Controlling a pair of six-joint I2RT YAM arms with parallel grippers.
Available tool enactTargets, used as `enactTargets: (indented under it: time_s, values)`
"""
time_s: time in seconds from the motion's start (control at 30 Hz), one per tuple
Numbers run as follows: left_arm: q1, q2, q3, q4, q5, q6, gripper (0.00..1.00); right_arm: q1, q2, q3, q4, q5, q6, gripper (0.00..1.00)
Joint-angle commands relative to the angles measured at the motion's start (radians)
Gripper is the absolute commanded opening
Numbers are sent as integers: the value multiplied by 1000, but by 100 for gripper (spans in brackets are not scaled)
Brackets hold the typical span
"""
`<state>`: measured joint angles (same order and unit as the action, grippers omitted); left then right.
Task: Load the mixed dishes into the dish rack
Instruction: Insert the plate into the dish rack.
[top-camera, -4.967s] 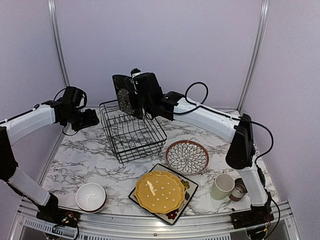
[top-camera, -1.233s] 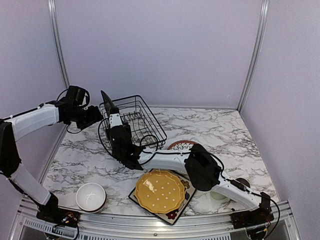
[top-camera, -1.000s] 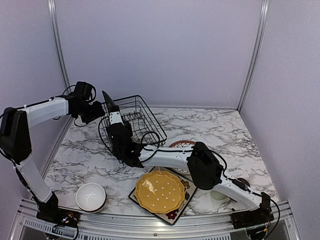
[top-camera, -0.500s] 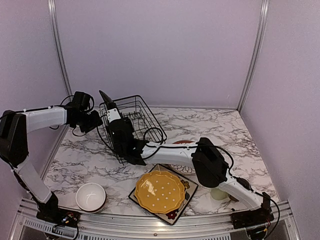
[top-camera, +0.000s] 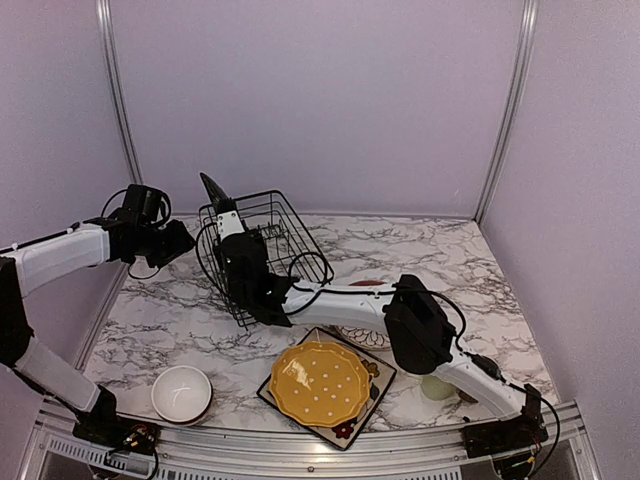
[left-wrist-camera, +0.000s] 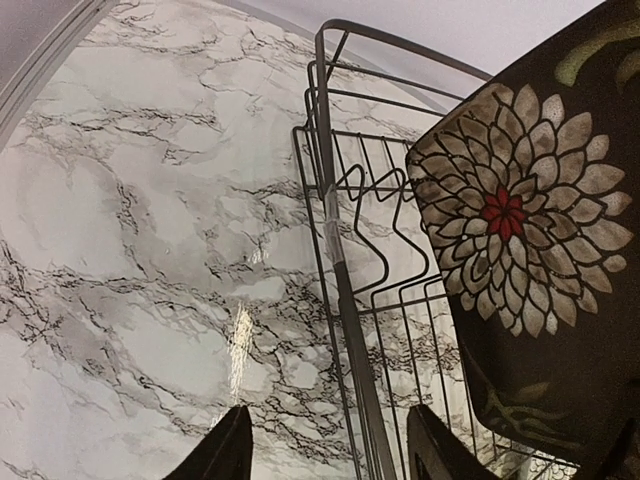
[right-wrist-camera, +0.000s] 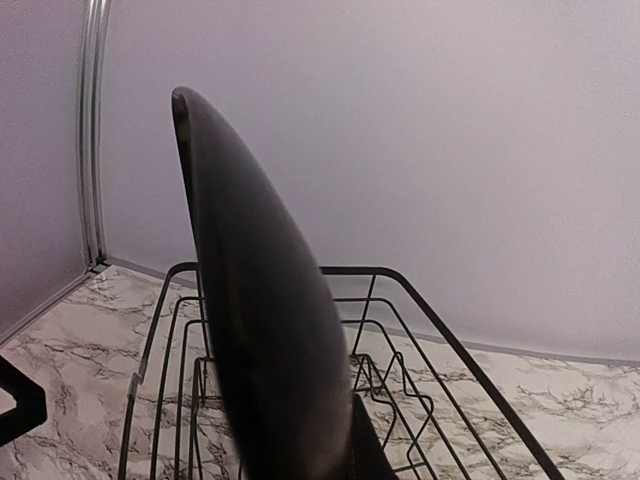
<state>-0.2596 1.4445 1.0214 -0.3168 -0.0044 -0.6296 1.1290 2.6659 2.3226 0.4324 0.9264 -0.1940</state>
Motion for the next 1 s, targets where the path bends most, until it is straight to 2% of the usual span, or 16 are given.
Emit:
enactTargets:
  time_s: [0.0, 0.3, 0.5, 0.77, 0.97]
  values:
    - [3, -99, -27, -38, -20, -4, 55, -8, 33, 102, 133, -6, 47, 0]
    - [3, -189, -52, -86, -25, 4, 55, -10, 100, 127, 198, -39, 53, 0]
    - [4, -187, -61, -83, -2, 1, 55, -5, 124, 151, 248, -62, 51, 30]
    - [2, -209, -86, -69, 1, 4, 55, 6, 102, 138, 273, -67, 13, 34]
    - [2, -197, -51, -71, 33, 62, 58, 9, 14, 62, 301, -98, -70, 44]
